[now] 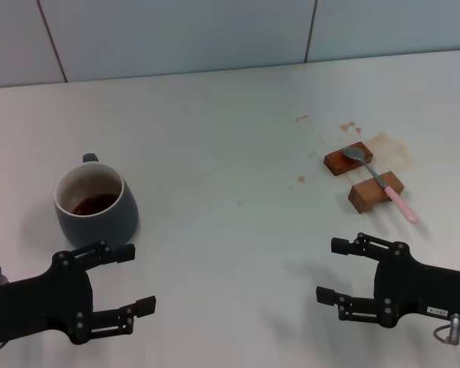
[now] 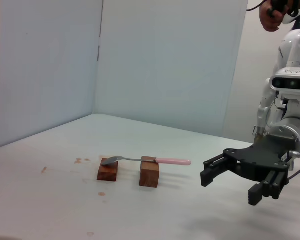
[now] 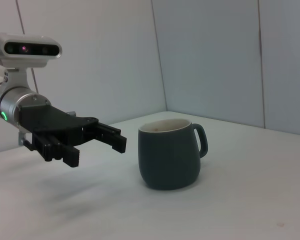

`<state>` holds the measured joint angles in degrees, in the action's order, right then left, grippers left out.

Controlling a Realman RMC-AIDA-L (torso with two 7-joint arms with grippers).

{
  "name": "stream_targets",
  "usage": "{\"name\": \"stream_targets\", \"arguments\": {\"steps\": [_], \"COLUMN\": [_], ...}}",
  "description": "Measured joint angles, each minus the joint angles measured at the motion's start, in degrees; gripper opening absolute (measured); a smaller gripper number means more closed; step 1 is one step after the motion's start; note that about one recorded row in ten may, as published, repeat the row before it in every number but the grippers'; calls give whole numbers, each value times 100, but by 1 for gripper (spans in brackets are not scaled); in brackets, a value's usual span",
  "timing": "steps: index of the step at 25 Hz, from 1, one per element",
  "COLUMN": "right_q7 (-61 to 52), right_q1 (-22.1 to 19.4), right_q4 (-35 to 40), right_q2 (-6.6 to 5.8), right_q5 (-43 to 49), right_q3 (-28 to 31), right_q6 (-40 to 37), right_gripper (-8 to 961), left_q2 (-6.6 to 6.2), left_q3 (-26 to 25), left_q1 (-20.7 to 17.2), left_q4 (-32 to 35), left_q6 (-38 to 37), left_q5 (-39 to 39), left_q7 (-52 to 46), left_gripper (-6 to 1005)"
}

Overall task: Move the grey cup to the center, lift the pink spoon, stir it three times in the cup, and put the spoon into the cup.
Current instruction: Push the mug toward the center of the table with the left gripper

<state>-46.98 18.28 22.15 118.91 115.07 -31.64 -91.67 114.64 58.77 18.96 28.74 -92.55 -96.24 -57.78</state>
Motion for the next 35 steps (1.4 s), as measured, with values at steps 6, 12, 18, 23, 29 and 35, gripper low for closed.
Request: {"name": "stream_targets", "arguments": {"steps": [6,12,18,23,29,35], "right_q7": [-1,-1,-3,-9,-11,-15], "right_q1": [0,0,5,24,38,48], "right_q4": [0,0,0,0,0,0], "right_q2": [0,0,0,-7,-8,-8], "right_q5": [-10,-11,-18,-21,-21,-21], "right_q3": [2,8,9,10,9,9], "right_q6": [-3,-4,-16,-16,-7,-7], "right_gripper": [819,819,819,819,819,819], "left_q2": [20,22,6,19,17,24], "left_q3": [-40,-35,-57,-58,-58,-71], "left_q1": [3,19,75,90,91,90], "left_q4": [0,4,-30,-32,-23,-7], "left_q6": [-1,-8,0,1,7,-43], "left_q5": [1,-15,-18,-28,-33,-22], "left_q7": [-3,-11,-179,-198,-215,-220], "left_gripper": [845,844,713,543,203,91]}}
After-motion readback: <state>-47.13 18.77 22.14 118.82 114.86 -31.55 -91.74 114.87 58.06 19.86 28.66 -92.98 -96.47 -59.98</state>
